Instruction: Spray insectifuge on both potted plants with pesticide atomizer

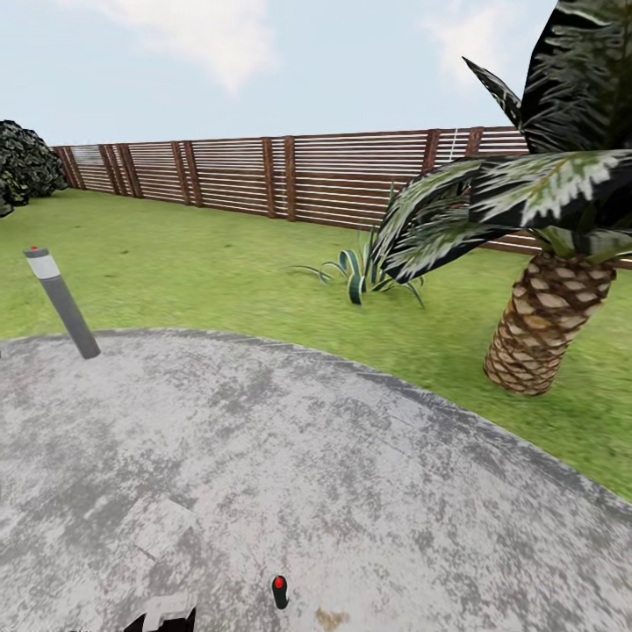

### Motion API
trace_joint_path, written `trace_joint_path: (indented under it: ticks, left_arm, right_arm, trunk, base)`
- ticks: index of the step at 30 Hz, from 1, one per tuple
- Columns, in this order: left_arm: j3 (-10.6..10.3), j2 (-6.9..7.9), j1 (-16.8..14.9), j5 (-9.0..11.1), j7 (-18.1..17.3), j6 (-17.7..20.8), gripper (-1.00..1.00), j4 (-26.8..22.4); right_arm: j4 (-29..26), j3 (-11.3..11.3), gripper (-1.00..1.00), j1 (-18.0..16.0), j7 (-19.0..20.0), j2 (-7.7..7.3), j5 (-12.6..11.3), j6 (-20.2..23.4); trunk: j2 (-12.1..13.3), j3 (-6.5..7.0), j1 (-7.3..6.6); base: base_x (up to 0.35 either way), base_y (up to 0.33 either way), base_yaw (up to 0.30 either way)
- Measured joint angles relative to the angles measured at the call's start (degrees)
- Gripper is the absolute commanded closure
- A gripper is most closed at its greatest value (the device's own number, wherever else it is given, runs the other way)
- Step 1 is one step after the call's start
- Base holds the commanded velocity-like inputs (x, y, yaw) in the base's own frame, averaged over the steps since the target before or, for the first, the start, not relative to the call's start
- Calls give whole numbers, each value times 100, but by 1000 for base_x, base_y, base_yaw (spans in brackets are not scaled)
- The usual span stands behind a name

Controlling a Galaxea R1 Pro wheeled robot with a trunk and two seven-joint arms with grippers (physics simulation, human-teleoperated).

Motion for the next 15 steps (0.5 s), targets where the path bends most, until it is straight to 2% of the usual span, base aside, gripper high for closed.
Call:
trace_joint_path:
  ticks: [15]
  left_arm:
    - [1,0,1,0,0,0,-100,-1]
  right_arm:
    - [1,0,-100,-1,0,0,0,-1]
  trunk:
    - [0,0,0]
  base:
    - [0,0,254]
